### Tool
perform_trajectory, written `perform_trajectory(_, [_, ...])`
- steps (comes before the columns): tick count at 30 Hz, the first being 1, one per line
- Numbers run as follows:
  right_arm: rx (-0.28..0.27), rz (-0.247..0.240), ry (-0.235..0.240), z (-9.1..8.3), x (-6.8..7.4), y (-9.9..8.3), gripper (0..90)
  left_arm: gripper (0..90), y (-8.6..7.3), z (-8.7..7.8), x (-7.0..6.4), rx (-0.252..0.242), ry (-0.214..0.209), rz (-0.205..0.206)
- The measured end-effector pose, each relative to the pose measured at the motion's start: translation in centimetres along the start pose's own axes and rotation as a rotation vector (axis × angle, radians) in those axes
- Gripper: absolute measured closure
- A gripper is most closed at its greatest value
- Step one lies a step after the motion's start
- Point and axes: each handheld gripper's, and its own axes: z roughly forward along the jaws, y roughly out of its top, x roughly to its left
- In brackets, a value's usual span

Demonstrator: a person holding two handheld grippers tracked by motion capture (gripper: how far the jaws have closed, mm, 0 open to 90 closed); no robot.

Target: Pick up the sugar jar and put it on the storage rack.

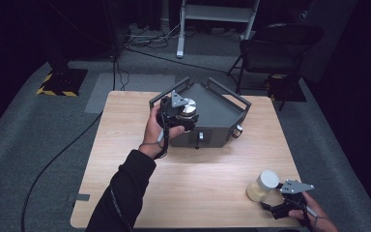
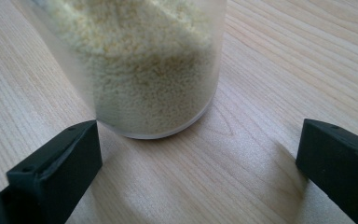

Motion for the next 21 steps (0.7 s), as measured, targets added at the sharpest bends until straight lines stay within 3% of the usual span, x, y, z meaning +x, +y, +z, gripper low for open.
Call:
perform_trajectory(18, [0.0,0.0,0.0,0.0,0.0,0.0,0.0,31.4,0.8,3.1,1.0,-0.008,0.046,-0.029])
perform_trajectory(21, [-0.001,-0.001,0.0,0.0,0.0,0.0,0.0,31.4,0.9,3.6,0.9,0.003,0.065,-0.014])
